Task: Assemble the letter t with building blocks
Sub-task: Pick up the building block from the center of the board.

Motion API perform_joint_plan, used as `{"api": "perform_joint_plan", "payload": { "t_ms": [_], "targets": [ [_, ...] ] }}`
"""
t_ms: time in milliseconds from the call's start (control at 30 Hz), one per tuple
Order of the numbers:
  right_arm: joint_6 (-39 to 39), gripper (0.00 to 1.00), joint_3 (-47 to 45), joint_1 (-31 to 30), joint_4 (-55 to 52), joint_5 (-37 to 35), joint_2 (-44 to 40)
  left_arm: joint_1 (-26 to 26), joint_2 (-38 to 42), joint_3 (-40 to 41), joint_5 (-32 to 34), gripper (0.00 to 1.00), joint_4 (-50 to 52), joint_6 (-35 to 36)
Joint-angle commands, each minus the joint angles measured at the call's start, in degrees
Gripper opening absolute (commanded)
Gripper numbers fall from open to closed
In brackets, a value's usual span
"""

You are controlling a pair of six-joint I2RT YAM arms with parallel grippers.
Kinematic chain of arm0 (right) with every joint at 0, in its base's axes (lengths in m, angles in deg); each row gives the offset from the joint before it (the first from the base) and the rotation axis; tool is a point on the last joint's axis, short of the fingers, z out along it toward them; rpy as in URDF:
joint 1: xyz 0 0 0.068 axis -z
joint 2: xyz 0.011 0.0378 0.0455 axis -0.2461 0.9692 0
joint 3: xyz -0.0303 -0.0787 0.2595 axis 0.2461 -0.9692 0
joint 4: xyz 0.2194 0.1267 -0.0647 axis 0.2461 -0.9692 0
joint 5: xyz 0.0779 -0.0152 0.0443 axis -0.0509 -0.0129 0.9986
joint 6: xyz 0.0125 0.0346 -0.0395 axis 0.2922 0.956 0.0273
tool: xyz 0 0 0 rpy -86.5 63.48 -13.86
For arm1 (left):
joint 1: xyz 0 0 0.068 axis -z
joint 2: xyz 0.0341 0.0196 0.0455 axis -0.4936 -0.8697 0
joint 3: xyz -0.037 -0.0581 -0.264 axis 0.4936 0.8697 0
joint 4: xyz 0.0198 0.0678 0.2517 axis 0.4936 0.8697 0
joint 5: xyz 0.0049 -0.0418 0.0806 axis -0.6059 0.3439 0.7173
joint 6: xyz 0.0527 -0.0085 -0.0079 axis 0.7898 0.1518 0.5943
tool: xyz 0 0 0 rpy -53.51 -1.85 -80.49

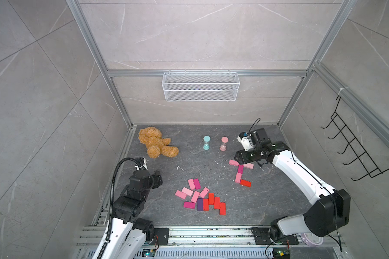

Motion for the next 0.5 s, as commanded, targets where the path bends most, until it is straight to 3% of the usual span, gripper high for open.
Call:
{"api": "perform_joint_plan", "payload": {
  "t_ms": [0,267,467],
  "targets": [
    [10.8,0.68,-5.7,-7.2,-1.8,-2.5,-1.9,0.1,0.1,-1.3,2.4,0.89,0.7,0.7],
    [27.9,0.64,-18.6,-21.6,-1.1,-10.7,-6.7,0.1,-0.9,-1.4,3.3,0.88,0.7,0.6],
    [37.5,0.63,-23.0,-31.6,0.2,-12.5,-8.1,0.2,-1.7,-1.6,3.2,0.88,0.8,0.5]
  ]
}}
